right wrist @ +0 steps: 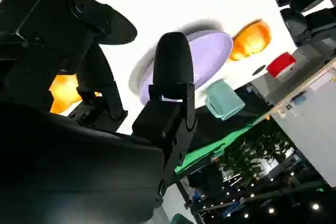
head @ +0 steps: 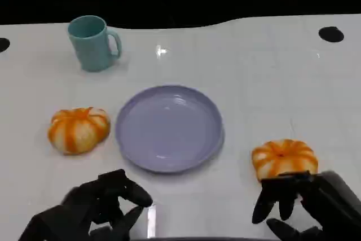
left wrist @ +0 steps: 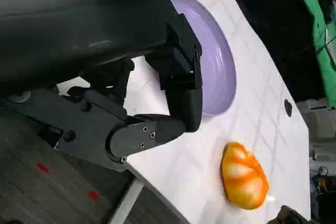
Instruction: Grasp the bread from the table and place it into the plate.
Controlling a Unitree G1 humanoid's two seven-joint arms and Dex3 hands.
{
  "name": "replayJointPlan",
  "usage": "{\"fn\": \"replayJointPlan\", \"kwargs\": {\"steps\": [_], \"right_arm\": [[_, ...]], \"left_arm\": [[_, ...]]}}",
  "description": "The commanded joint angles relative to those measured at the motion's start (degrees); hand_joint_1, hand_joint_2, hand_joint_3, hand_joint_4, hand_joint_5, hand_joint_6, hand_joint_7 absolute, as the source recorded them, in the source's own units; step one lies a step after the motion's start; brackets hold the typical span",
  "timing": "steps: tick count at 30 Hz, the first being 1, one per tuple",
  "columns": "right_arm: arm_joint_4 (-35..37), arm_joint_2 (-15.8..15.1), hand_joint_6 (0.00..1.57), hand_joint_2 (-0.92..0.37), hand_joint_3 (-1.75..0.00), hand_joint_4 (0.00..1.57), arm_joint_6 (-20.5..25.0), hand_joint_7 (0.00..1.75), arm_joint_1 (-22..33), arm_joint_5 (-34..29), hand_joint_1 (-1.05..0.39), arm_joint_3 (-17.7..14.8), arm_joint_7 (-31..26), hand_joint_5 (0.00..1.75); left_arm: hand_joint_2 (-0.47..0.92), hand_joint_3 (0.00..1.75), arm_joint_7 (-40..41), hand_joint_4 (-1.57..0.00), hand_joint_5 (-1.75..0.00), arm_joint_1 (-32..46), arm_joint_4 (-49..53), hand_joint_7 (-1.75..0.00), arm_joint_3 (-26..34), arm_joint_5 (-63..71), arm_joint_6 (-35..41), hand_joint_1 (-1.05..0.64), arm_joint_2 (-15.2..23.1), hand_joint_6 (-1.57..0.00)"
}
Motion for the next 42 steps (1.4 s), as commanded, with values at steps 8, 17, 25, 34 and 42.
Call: {"fn": "replayJointPlan", "kwargs": {"steps": [8,17,25,34,42], "right_arm": [[-0.8,-0.5,0.95,-0.14,-1.22,0.95,0.8,1.07,0.7,-0.7,0.03,-0.4,-0.6,1.46],[-3.9,-1.1,0.96,-0.14,-1.21,0.96,1.4,1.05,2.3,0.1,0.03,-0.8,0.3,1.44],[-5.1,-1.4,0.97,-0.10,-1.25,0.99,0.9,1.04,2.6,0.3,0.05,-0.9,0.2,1.43],[-6.8,-1.0,0.96,-0.11,-1.26,0.94,3.2,0.91,2.3,0.0,0.02,-1.0,0.6,1.34],[-10.0,-0.2,0.77,-0.30,-0.96,0.67,6.6,0.60,2.2,0.5,-0.10,-1.1,1.1,1.12]], "left_arm": [[0.75,0.70,-0.4,-0.76,-1.75,0.4,-0.2,-1.24,0.7,-0.8,-0.5,-0.34,0.5,-0.69],[0.75,0.69,-0.3,-0.76,-1.75,2.3,-3.3,-1.24,0.6,-1.3,0.8,-0.34,0.3,-0.70],[0.75,0.70,0.1,-0.74,-1.75,3.1,-5.9,-1.24,0.6,-0.5,2.1,-0.32,1.0,-0.69],[0.75,0.72,-0.2,-0.74,-1.75,2.2,-6.0,-1.24,1.0,-1.1,2.9,-0.31,1.2,-0.69],[0.76,0.73,-0.6,-0.72,-1.75,0.6,-4.9,-1.25,1.8,-1.6,3.2,-0.33,1.7,-0.68]]}}
